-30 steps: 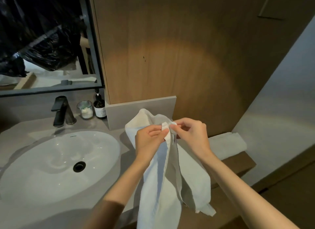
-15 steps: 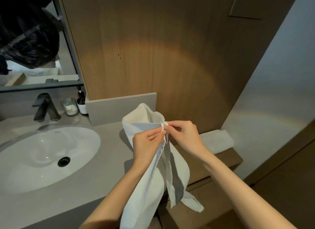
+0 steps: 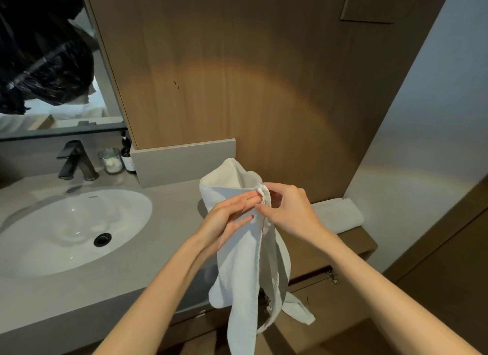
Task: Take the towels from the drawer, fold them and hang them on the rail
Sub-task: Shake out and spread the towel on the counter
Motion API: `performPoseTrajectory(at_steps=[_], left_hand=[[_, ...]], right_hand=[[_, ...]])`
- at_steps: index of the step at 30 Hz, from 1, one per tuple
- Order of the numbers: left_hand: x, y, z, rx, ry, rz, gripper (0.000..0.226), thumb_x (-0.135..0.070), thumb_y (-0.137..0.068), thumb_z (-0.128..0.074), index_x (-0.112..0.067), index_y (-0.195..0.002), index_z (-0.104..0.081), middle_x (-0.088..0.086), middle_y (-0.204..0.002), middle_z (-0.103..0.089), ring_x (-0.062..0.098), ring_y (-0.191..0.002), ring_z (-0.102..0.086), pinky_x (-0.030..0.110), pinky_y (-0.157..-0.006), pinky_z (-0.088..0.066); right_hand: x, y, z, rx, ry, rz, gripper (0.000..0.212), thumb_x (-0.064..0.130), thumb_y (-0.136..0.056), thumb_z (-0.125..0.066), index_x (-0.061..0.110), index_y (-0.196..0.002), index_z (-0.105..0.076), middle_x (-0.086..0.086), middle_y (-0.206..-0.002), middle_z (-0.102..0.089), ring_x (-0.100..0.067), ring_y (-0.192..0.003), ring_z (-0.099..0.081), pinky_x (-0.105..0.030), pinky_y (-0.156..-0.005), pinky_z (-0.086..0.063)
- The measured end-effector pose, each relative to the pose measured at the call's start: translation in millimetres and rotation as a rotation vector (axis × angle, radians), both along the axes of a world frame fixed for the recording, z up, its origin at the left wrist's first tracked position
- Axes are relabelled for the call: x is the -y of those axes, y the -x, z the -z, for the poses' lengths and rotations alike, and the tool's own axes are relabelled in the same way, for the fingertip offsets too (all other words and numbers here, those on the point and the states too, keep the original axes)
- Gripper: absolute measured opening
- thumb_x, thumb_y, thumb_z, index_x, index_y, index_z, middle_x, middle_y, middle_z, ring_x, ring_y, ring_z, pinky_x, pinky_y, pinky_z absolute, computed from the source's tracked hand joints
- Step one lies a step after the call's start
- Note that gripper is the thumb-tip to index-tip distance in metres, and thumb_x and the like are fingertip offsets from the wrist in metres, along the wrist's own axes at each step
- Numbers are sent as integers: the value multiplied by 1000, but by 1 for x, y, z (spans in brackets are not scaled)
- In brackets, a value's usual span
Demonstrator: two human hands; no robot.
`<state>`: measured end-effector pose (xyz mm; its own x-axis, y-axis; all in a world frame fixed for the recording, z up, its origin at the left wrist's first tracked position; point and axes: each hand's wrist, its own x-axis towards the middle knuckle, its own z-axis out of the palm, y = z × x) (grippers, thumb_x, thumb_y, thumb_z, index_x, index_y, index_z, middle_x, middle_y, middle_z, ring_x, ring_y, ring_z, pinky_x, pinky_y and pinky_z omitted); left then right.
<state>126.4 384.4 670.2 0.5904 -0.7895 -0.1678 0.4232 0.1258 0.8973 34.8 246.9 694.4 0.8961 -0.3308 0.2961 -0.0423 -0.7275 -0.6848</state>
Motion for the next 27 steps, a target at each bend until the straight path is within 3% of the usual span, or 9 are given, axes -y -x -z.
performPoseTrajectory(at_steps=[4, 10, 13, 15, 17, 19, 22, 24, 27], left_hand=[[2, 1, -8, 134, -83, 91, 30, -14, -102, -41, -14, -122, -63, 1, -122, -67, 13, -119, -59, 38, -109, -40], [7, 10, -18, 372, -183, 150, 26, -25, -99, -48, -25, -113, -70, -9, -119, -68, 9, -118, -58, 32, -104, -43], [9, 3, -22, 614, -177, -205, 18, -16, -96, -55, -22, -102, -71, -12, -105, -70, 3, -102, -62, 29, -94, -48], [4, -12, -19, 911, -226, -353, 18, -25, -90, -65, -29, -107, -66, -23, -109, -61, 2, -104, -56, 29, -96, -45], [-1, -23, -16, 1188, -376, -216, 46, -52, -79, -69, -38, -122, -57, -26, -118, -52, 3, -114, -45, 32, -101, -32], [-4, -31, -13, 1370, -603, -80, 62, -65, -73, -66, -42, -128, -50, -23, -112, -51, 4, -110, -41, 33, -92, -21], [-7, -47, -8, 1485, -798, 8, 55, -74, -67, -61, -41, -110, -54, -14, -94, -57, 11, -97, -44, 33, -75, -16], [-14, -63, 1, 1594, -905, 134, 64, -83, -58, -46, -33, -95, -60, -14, -94, -60, 11, -100, -45, 34, -73, -16], [-26, -69, 19, 1671, -992, 296, 81, -87, -54, -31, -33, -106, -63, -15, -107, -61, 12, -107, -42, 34, -76, -16]], right_hand=[[5, 9, 6, 34, 59, 85, 14, 14, -90, -61, 20, -95, -73, 12, -72, -66, -4, -65, -58, -11, -57, -41], [23, 22, 1, 48, 86, 75, 20, 18, -95, -59, 22, -105, -75, 9, -95, -75, -9, -85, -66, -32, -75, -53], [38, 29, -13, 100, 90, 146, 20, 16, -96, -57, 20, -106, -74, 7, -97, -74, -11, -89, -67, -34, -78, -53], [47, 35, -29, 172, 46, 178, 21, 17, -98, -54, 19, -109, -71, 7, -100, -72, -7, -92, -65, -18, -76, -50], [51, 42, -46, 249, -6, 188, 21, 16, -99, -52, 16, -112, -68, 7, -102, -68, 4, -92, -61, -3, -73, -42], [53, 49, -60, 331, -36, 206, 21, 16, -100, -50, 15, -113, -66, 8, -103, -65, 12, -92, -57, 0, -75, -40], [58, 58, -69, 412, -25, 255, 22, 13, -101, -46, 10, -114, -63, 4, -106, -63, 5, -93, -57, 1, -78, -39], [67, 66, -70, 450, -5, 280, 21, 11, -102, -43, 9, -113, -62, 3, -106, -62, 3, -93, -57, 0, -80, -39], [81, 78, -60, 469, 38, 307, 22, 10, -102, -40, 13, -109, -61, 6, -103, -61, 6, -93, -56, -3, -81, -41]])
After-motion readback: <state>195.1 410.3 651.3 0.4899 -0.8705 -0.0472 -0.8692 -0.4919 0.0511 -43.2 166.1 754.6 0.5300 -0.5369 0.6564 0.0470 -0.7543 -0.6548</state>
